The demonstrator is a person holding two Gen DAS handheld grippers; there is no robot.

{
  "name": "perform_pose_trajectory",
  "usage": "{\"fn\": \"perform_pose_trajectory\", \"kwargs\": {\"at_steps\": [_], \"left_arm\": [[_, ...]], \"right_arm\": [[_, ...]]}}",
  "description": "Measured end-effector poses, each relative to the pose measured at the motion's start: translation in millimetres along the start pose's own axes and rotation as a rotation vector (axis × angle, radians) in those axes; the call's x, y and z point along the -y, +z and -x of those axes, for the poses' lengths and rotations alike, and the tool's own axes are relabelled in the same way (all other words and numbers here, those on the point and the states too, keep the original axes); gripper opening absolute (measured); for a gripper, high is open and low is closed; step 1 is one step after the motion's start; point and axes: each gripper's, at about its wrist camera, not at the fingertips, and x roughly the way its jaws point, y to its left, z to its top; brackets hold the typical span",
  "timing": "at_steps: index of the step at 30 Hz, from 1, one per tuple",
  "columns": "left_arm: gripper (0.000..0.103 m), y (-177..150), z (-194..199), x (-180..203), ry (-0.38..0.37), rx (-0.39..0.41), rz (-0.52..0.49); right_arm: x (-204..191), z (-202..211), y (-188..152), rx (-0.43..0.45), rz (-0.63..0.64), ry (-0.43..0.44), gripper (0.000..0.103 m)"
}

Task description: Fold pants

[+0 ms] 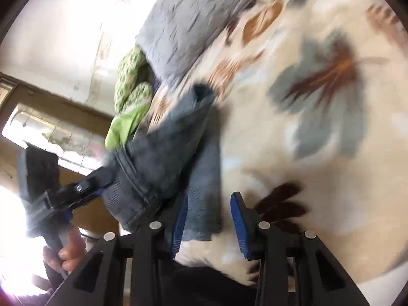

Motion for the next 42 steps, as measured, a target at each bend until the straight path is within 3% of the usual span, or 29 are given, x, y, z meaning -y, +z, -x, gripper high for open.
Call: {"fn": "perform_pose_trajectory", "kwargs": {"at_steps": [3,7,9,12,16,20,25,30,34,38,42], "left_arm": [[0.068,-2.0,9.5,-20.8,0.014,0.016,0.044],[0.068,-11.4,-5.3,-41.8,0.158,0.004,0.052],[0.068,-20.3,-15.7,-53.1,0.221,-0.033,0.050],[0.068,-35.5,-36.6,-61.7,0.233,-0.085,0.055],[0.068,-51.5,-48.1,-59.1,0.270,-0.088,-0.005],[0.078,-64.5,-62.5,-63.6,0.286,-0.062,-0.038],[0.083,-54.3,-65.7,-74.7,0.261,-0.083,0.017],[0.083,-56.7,-31.2,-61.7,0.324,0.001,-0.037],[0.083,-57.1,-3.1,-51.0,0.353,0.073,-0.051],[0.083,-56.5,21.4,-41.6,0.385,0.139,-0.062],[0.083,-58.6,44.6,-36.6,0.413,0.189,-0.069]], "right_arm": [[-22.3,20.6,21.2,0.082,0.034,0.038,0.038],[-69.0,7.4,30.9,0.072,0.113,0.061,0.038],[-84.3,-5.7,30.4,0.053,0.144,0.023,0.038],[-99.0,-36.0,32.9,0.037,0.200,-0.056,0.038],[-91.2,-86.4,46.8,-0.017,0.176,-0.170,0.038],[-69.4,-136.5,55.9,-0.106,0.129,-0.330,0.039],[-63.0,-144.0,61.9,-0.107,0.099,-0.347,0.040],[-78.8,-115.0,49.9,-0.070,0.117,-0.334,0.047],[-95.3,-91.1,20.0,-0.079,0.184,-0.336,0.049],[-103.7,-91.5,-19.4,-0.128,0.342,-0.484,0.053],[-101.3,-89.2,-43.5,-0.099,0.413,-0.534,0.061]]}}
